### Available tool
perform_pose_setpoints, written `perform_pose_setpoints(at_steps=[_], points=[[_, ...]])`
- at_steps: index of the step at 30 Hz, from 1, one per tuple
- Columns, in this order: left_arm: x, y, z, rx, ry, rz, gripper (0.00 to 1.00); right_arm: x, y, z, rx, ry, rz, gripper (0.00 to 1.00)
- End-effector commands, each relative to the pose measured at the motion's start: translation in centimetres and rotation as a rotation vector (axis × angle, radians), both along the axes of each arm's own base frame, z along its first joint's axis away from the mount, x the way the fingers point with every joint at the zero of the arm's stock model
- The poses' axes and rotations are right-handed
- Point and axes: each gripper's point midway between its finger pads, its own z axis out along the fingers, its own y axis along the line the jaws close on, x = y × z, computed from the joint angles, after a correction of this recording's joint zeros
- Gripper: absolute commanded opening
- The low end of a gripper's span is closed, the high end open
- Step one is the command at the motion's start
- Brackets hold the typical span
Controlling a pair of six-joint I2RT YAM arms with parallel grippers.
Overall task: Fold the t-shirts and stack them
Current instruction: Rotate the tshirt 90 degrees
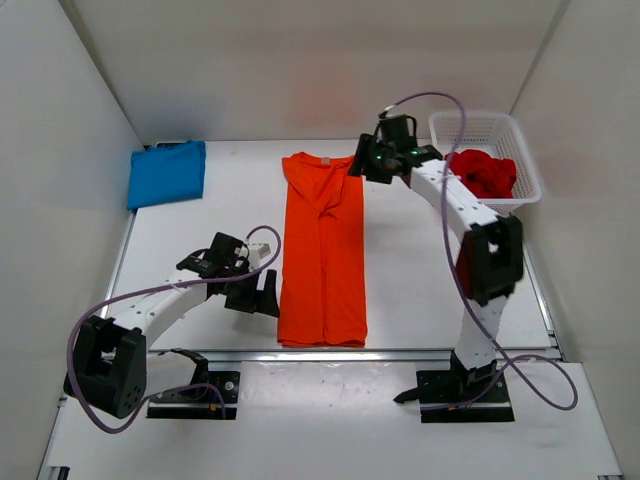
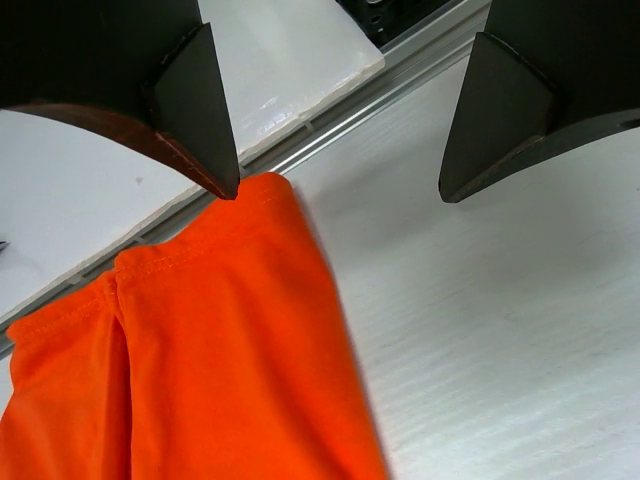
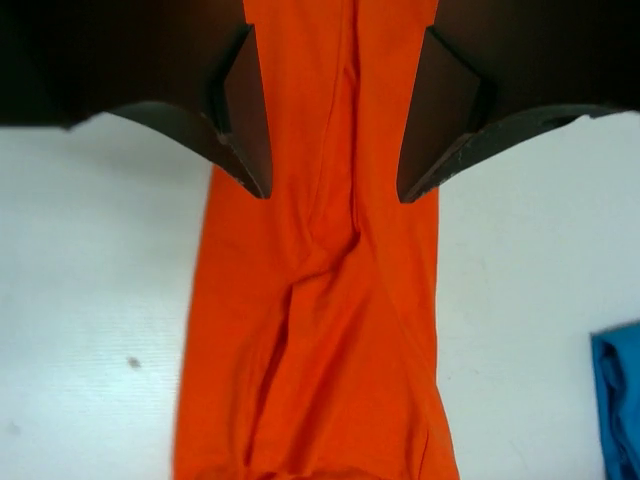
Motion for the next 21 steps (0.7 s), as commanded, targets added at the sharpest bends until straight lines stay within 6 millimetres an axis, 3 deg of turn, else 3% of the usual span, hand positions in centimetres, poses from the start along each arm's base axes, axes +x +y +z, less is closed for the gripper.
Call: perform_pose_setpoints(at_steps=[1,4,5,6,10,13,21], points=[[0.5,-0.4,0.8,-0.050,-0.033,0.009,0.92,1.1,3.4,-3.7,-0.105,0.039,0.199,0.52],[0.2,-0.5,0.7,-0.056,-0.022,0.000,0.93,3.8,4.9,-8.2,-0.148,0.103,0.230,0.52],[0.4,-0.5,0.7,-0.055,-0.032,-0.002,0.93,4.5,5.4,-7.3,-0.151,0.084,0.233,0.53],[0.2,-0.5,0.6,-0.053,-0.024,-0.004,0.93,5.4,5.3,-8.3,-0.160,0.098,0.219,0.53],[0.2,-0.4,0.5,-0.050,-0.020,0.004,0.92,8.1,5.2,-8.9,-0.169,0.082,0.203,0.53],[0.0,-0.5,0.5,-0.049,-0.012,-0.001,0.93,8.7,4.3,-10.2,-0.150,0.118,0.178,0.52],[0.3,-0.3,0.0,-0.040,0.000,0.011,0.93,6.4,7.7,-12.3,-0.114,0.159,0.272,0.51]])
